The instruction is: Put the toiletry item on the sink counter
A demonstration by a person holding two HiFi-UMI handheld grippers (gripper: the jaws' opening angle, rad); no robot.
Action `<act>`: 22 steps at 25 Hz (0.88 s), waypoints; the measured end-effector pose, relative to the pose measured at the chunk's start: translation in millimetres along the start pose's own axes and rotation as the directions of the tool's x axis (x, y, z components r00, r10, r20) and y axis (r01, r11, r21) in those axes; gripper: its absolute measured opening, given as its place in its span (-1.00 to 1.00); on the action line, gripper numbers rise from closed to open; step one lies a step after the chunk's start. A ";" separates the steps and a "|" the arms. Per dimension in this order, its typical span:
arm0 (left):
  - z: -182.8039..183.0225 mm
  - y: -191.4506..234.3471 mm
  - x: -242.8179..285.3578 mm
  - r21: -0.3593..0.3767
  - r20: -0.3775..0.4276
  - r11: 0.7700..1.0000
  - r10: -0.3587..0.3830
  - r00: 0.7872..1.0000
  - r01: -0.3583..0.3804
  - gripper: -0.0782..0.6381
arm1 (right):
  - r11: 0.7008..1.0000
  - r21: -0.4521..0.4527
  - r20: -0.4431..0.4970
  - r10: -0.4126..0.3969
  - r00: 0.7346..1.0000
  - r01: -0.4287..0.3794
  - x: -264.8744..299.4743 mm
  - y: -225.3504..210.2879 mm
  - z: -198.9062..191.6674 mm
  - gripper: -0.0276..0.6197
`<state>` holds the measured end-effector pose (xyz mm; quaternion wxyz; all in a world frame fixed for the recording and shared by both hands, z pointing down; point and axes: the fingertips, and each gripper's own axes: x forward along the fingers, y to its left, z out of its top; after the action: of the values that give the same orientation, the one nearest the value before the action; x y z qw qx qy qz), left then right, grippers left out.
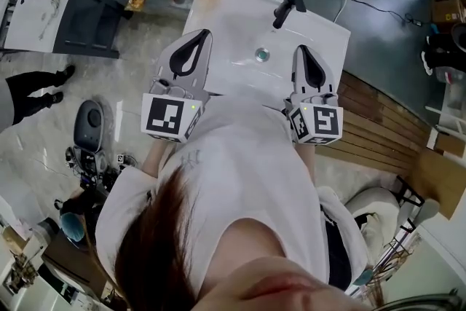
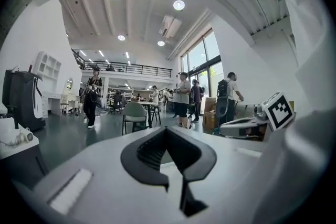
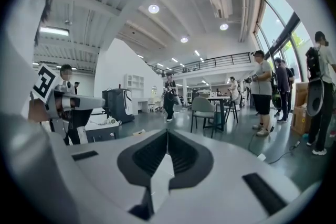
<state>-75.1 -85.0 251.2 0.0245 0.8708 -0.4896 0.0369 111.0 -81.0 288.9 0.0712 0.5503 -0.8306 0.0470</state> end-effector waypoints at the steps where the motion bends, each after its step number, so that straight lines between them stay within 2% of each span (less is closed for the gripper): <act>1: -5.1 -1.3 -0.7 -0.004 -0.010 1.000 -0.010 1.000 0.010 -0.76 | 1.000 0.003 0.002 0.002 1.000 -0.002 0.2 3.2 -0.4 -0.88; 9: -15.8 -0.7 0.3 -0.003 -0.026 0.998 -0.064 0.998 0.064 -0.76 | 1.000 0.011 -0.007 0.010 1.000 -0.010 -1.5 23.1 -5.9 -0.88; 22: -16.9 -2.3 9.1 -0.010 -0.021 0.997 -0.071 0.997 0.071 -0.76 | 1.000 0.004 -0.011 0.012 1.000 -0.012 2.2 17.8 -5.0 -0.88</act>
<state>-69.1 -90.2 268.8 0.0352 0.8871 -0.4583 0.0430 94.1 -75.2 294.2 0.0743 0.5453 -0.8333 0.0521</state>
